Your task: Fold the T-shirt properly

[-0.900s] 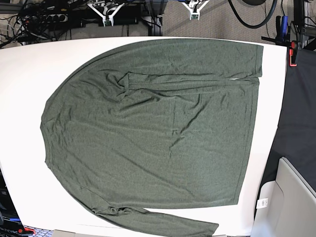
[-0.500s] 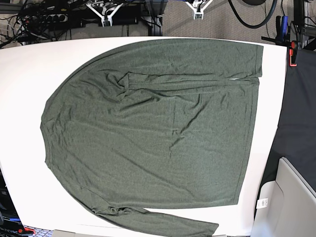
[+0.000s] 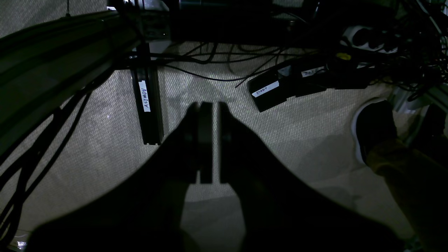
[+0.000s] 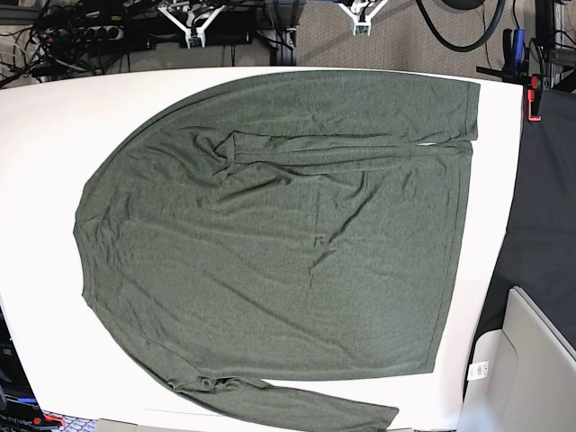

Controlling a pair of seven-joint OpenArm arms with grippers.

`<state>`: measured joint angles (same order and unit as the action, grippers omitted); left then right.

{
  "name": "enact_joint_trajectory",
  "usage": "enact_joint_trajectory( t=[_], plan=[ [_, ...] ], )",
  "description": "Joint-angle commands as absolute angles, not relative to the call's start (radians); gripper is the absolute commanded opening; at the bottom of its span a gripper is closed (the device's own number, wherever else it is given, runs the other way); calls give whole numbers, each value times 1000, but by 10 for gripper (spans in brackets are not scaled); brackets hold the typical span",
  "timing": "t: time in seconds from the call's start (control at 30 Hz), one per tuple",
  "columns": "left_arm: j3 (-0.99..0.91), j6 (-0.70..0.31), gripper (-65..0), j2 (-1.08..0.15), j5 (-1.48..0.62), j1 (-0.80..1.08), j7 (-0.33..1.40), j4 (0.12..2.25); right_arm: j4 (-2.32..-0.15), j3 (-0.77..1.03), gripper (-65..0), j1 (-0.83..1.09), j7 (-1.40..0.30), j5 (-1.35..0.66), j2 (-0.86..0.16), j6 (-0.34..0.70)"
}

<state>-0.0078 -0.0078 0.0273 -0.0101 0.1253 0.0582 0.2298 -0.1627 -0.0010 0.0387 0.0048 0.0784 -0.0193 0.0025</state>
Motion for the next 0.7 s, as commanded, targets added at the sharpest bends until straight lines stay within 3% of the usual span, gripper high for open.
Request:
enact_joint_trajectory(
  t=[0.0, 0.3, 0.67],
  plan=[
    [-8, -7, -646, 27, -10, 142, 54, 232, -166, -4, -648, 42, 15, 76, -22, 1],
    [-8, -7, -646, -31, -10, 194, 53, 251, -189, -5, -649, 97, 15, 77, -58, 1],
    [-10, -7, -647, -107, -10, 403, 59, 501, -639, -5, -649, 355, -160, 77, -171, 2]
  ],
)
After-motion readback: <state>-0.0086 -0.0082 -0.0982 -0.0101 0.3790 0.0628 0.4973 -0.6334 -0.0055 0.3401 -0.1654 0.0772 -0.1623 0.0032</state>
